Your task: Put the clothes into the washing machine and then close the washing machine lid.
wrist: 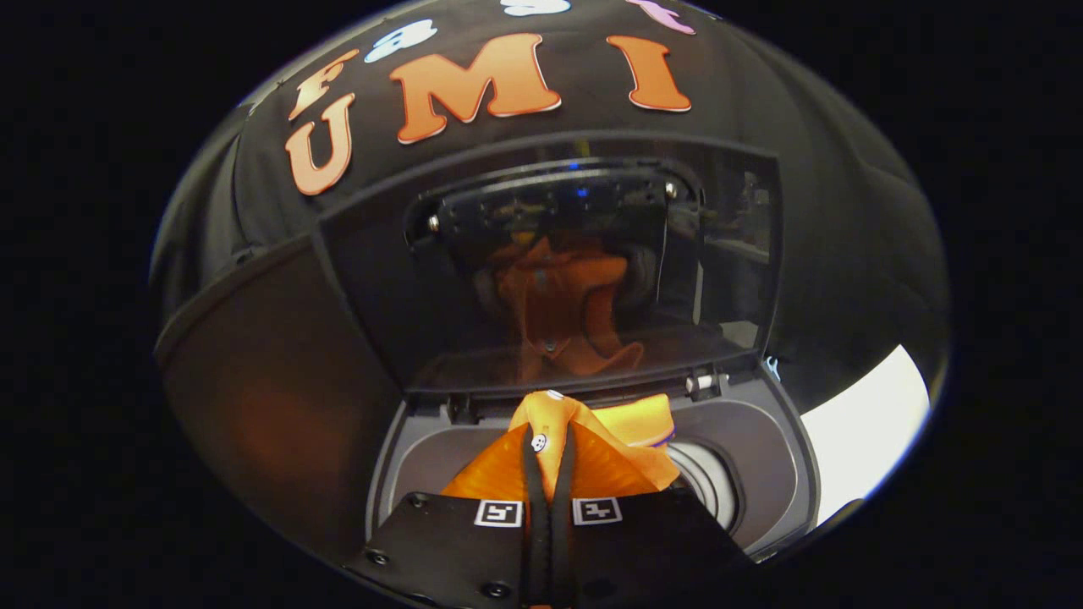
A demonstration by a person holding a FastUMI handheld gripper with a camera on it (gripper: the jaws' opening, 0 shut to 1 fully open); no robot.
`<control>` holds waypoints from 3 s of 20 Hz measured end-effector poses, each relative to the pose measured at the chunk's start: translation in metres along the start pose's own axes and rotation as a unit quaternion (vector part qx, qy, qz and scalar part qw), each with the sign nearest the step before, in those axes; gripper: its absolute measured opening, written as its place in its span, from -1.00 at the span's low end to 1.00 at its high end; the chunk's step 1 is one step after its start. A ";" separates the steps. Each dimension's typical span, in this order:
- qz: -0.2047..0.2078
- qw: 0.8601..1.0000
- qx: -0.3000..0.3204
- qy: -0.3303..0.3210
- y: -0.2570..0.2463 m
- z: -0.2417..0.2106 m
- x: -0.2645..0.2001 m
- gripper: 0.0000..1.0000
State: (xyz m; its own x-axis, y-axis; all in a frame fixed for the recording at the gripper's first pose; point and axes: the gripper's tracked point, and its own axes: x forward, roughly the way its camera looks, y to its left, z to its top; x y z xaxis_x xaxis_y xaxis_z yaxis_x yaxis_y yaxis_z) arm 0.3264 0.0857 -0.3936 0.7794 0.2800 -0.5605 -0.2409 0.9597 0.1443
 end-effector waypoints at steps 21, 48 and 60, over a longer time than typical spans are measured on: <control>-0.067 0.972 0.029 0.225 -0.043 -0.108 0.061 -0.05; -0.005 0.995 0.011 -0.104 0.045 0.113 -0.120 0.96; 0.006 0.983 -0.022 -0.184 0.049 0.289 -0.075 0.96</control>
State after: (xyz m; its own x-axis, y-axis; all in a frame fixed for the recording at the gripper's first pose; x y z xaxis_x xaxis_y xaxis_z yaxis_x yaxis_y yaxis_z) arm 0.4230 0.1185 -0.1090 0.9309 0.2882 -0.2245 -0.2699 0.9567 0.1093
